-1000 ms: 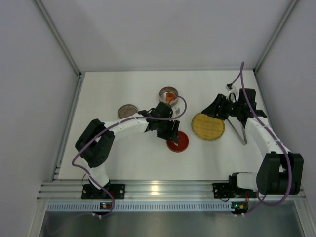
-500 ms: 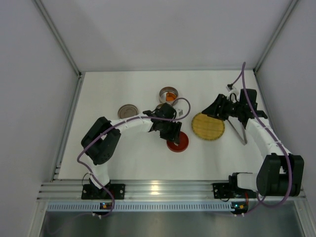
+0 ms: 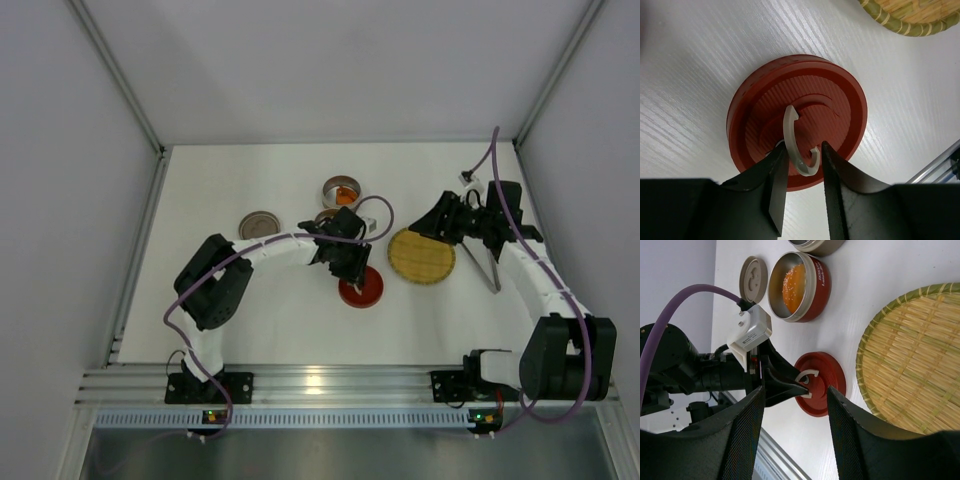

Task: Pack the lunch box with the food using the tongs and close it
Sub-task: Pick up the box lid from the center of the board, then close the box lid on the packing box.

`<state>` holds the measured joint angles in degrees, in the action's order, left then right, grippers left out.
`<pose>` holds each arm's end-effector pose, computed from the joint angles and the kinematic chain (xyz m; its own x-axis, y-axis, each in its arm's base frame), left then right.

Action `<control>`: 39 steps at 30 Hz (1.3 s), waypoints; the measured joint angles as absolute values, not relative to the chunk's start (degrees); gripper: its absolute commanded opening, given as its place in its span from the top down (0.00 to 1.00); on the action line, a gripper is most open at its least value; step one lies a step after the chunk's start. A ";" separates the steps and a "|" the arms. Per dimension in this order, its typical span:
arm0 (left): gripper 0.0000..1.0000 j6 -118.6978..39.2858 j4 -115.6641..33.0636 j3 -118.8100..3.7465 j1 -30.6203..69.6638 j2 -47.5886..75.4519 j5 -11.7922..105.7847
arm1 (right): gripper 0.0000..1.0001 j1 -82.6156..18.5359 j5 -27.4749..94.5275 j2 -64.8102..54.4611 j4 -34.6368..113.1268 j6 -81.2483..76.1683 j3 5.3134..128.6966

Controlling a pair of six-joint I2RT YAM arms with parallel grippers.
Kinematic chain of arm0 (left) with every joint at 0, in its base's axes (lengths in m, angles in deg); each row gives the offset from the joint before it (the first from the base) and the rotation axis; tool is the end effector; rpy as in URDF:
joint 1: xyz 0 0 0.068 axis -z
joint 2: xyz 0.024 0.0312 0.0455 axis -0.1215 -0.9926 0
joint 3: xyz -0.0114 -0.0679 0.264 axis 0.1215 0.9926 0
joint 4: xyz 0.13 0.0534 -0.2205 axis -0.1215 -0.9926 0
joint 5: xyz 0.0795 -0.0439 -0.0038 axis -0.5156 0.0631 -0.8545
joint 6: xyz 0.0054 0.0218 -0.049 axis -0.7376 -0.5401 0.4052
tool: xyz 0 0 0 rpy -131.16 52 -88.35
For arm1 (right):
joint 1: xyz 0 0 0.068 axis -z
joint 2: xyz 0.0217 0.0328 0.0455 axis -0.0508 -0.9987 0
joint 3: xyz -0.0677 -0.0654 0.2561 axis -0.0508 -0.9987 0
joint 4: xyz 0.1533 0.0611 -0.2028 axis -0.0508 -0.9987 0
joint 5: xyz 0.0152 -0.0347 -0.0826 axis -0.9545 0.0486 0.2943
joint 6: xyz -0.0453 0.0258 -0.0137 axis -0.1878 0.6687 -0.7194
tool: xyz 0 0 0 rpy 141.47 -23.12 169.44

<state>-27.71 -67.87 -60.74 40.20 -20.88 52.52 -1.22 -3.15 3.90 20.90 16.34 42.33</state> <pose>0.2671 -0.3007 0.1772 -0.8537 0.3497 -0.3859 0.4948 0.7756 -0.3920 0.2655 0.0171 0.2688 -0.8016 0.3341 -0.4958 -0.1846 0.6505 0.7368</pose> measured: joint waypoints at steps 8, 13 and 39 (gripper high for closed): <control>0.78 -28.83 -68.86 -61.46 41.21 -21.14 49.11 | 0.48 -1.11 -3.15 3.90 20.92 16.32 42.22; 0.95 -29.22 -69.62 -62.55 41.34 -21.73 48.25 | 0.43 -1.00 -3.17 3.90 20.81 15.97 41.98; 1.00 -34.38 -98.39 -101.54 25.16 -19.02 40.63 | 0.01 6.34 -10.75 2.72 13.43 5.67 45.19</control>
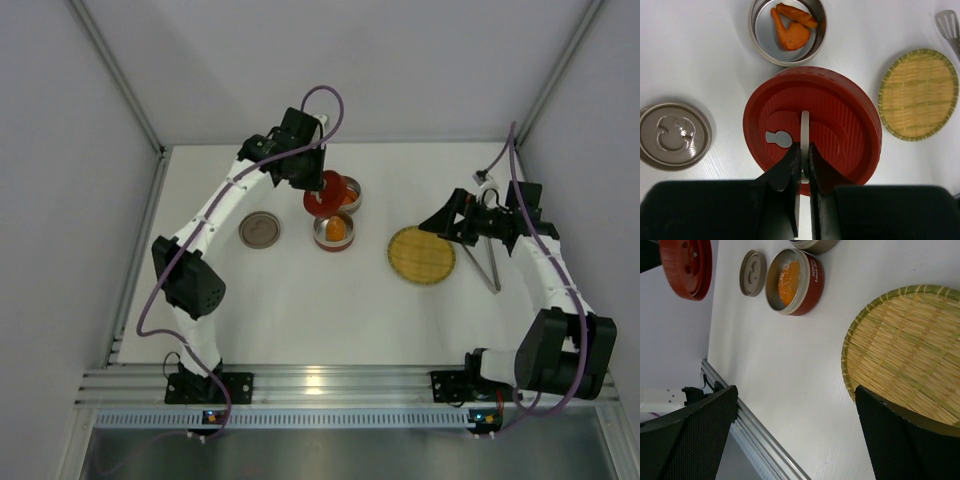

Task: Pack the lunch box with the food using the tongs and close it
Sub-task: Close the box lid on the packing box.

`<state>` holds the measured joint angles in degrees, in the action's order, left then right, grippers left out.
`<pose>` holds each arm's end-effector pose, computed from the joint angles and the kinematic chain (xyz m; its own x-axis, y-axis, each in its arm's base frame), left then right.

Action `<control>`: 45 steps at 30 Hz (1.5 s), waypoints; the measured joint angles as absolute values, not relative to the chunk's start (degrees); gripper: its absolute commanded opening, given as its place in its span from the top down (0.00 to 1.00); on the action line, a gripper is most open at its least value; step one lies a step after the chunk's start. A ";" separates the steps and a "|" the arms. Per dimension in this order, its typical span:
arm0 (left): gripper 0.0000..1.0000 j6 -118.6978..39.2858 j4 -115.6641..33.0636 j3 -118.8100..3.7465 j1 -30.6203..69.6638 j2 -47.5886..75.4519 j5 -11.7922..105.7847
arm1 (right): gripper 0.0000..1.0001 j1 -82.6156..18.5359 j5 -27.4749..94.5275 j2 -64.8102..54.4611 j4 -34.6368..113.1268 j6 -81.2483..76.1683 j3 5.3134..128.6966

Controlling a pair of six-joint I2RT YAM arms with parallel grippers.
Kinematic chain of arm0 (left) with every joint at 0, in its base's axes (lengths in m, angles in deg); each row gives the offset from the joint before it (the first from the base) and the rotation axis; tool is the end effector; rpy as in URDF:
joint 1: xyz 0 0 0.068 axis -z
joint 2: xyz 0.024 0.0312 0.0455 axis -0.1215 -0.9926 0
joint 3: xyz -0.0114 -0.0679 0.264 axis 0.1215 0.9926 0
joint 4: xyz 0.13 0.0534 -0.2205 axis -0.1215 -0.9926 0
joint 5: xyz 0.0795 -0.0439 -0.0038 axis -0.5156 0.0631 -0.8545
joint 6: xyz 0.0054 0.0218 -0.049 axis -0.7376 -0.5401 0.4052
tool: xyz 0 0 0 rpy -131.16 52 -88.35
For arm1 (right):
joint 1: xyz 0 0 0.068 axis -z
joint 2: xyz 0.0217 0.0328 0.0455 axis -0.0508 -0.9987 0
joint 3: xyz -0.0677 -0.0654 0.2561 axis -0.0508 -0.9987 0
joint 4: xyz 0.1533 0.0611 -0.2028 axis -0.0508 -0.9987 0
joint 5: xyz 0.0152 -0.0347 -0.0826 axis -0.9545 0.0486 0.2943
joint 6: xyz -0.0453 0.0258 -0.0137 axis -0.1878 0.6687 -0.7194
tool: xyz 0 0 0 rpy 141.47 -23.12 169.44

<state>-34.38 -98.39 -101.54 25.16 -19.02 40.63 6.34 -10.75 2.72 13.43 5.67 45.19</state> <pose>0.3485 -0.2203 0.3766 -0.7543 0.1306 -0.6434 0.3463 0.9117 -0.2210 0.2627 -0.0143 0.2729 -0.7979 0.2920 -0.5274 -0.2442 0.6433 0.7256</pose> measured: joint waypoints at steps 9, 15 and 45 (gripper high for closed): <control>1.00 -28.65 -100.46 -106.72 26.37 -32.04 34.13 | 0.01 7.79 -10.82 1.04 13.60 5.85 45.11; 1.00 -27.45 -100.88 -106.88 27.35 -34.91 32.36 | 0.01 8.18 -10.82 0.27 13.60 5.85 45.08; 1.00 -25.66 -98.87 -104.60 28.33 -38.69 31.25 | 0.01 8.44 -11.30 -2.59 13.62 5.85 45.06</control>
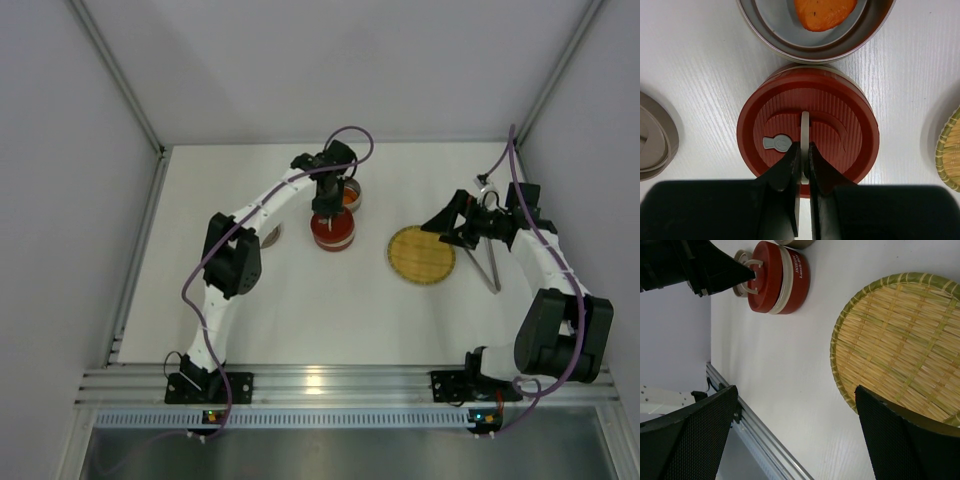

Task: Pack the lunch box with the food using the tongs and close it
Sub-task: Close the box lid on the packing box.

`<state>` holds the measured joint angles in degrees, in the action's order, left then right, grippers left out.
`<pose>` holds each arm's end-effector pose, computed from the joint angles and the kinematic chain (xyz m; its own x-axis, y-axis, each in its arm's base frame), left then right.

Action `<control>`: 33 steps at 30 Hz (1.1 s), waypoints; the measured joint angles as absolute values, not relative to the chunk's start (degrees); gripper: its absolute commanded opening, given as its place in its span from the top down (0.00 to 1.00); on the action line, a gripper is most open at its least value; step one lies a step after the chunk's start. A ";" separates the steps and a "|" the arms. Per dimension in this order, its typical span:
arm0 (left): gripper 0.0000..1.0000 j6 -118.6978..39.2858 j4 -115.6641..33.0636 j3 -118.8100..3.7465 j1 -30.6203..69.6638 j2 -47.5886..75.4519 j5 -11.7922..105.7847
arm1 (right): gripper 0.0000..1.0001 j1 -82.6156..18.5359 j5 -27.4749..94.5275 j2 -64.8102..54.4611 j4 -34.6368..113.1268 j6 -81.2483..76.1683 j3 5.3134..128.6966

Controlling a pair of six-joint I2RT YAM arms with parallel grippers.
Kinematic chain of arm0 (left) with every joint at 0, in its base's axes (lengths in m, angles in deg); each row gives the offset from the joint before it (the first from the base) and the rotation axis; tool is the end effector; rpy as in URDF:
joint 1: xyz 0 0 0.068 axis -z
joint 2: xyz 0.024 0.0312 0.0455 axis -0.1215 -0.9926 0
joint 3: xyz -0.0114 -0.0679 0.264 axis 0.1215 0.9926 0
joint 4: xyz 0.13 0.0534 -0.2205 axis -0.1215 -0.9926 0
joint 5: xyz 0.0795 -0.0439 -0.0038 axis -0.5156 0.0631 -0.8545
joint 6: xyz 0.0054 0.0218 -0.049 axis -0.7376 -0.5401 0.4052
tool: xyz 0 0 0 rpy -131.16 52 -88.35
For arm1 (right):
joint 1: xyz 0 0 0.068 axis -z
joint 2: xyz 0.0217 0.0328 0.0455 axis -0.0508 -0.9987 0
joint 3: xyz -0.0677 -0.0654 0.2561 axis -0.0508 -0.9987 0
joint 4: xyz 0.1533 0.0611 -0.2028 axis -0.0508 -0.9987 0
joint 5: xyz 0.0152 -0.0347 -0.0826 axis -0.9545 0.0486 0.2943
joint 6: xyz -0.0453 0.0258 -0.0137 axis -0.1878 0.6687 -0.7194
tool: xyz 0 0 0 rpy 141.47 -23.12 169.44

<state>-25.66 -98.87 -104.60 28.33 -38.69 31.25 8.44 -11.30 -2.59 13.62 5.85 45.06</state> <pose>0.3956 -0.2745 0.2450 -0.8906 0.1053 -0.4424 0.1571 0.9842 -0.0821 0.2753 -0.0264 0.2496 -0.8323 0.3301 -0.4452 -0.1563 0.6310 0.7599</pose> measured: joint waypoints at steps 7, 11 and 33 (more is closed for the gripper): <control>1.00 -25.70 -98.73 -104.60 29.29 -38.69 29.65 | 0.01 8.46 -11.48 -2.61 13.62 5.87 45.04; 1.00 -26.01 -98.69 -104.60 29.97 -38.69 28.10 | 0.01 8.46 -11.54 -2.77 13.62 5.87 45.04; 1.00 -28.61 -99.32 -104.87 31.13 -38.69 23.62 | 0.01 8.49 -11.69 -3.38 13.69 6.33 45.00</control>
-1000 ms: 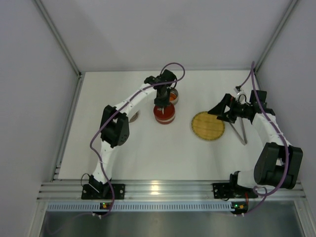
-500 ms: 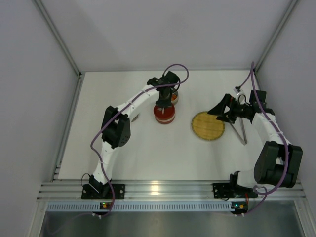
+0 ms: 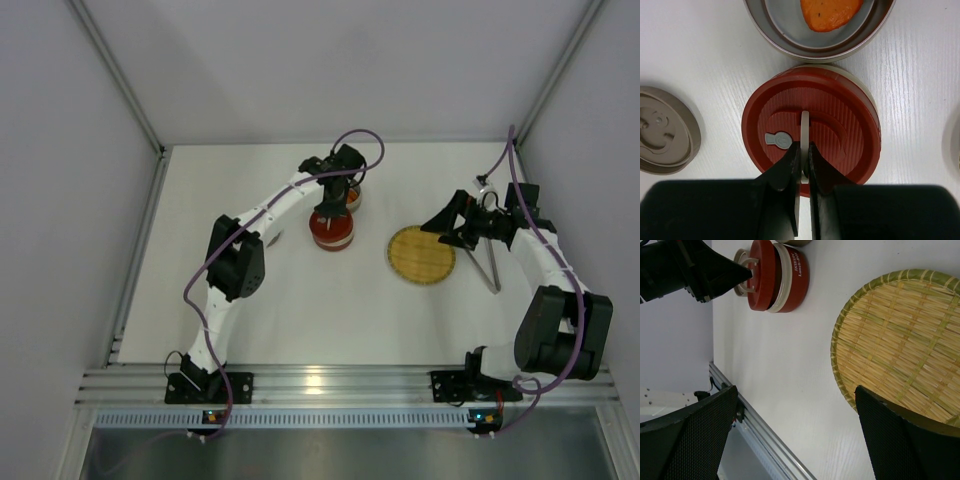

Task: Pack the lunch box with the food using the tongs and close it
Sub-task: Close the box lid on the packing box.

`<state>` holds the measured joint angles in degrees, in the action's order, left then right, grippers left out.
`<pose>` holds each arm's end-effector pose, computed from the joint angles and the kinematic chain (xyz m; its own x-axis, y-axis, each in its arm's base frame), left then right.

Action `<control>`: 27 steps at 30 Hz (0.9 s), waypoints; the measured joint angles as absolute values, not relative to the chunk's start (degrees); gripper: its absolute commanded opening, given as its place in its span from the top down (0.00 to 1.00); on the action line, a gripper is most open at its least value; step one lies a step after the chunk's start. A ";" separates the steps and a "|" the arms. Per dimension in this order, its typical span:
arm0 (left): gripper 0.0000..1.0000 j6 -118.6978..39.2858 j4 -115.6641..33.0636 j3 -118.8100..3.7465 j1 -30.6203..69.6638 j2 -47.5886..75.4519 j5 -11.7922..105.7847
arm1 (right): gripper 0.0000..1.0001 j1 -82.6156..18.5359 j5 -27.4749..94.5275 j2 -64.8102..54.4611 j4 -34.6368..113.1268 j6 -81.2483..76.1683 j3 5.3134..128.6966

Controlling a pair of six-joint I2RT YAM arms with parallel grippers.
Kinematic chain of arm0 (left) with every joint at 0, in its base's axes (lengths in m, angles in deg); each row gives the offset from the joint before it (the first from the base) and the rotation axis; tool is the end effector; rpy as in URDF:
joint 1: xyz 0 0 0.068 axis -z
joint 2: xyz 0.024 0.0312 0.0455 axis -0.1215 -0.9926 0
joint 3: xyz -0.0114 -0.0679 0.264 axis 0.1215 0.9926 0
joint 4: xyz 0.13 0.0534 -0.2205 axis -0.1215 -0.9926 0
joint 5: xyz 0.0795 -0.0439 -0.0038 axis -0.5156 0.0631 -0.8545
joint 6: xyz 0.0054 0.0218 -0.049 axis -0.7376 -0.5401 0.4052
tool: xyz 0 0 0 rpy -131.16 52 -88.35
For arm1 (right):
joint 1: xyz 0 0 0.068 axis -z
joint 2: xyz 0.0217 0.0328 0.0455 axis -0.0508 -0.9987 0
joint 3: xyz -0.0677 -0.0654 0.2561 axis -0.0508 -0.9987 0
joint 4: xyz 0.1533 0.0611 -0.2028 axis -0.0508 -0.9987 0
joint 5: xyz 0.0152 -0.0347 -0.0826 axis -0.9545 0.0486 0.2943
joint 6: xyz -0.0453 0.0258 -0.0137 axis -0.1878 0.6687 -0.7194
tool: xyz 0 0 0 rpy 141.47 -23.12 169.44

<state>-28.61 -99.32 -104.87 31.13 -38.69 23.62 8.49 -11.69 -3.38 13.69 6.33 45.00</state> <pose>0.3839 -0.2893 0.2468 -0.8505 0.1940 -0.4888 0.1943 0.9796 0.0507 0.2770 -0.0268 0.2460 -0.8401 0.3360 -0.4259 -0.1420 0.6216 0.7703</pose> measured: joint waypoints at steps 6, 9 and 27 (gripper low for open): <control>1.00 -29.05 -99.59 -105.37 31.44 -38.69 22.70 | 0.01 8.49 -11.76 -3.58 13.71 6.74 44.97; 1.00 -29.42 -99.67 -105.54 31.72 -38.69 22.24 | 0.01 8.49 -11.89 -3.60 13.80 6.90 44.97; 1.00 -31.80 -100.24 -108.17 33.88 -41.49 18.72 | 0.01 8.49 -12.11 -3.80 14.02 6.96 44.45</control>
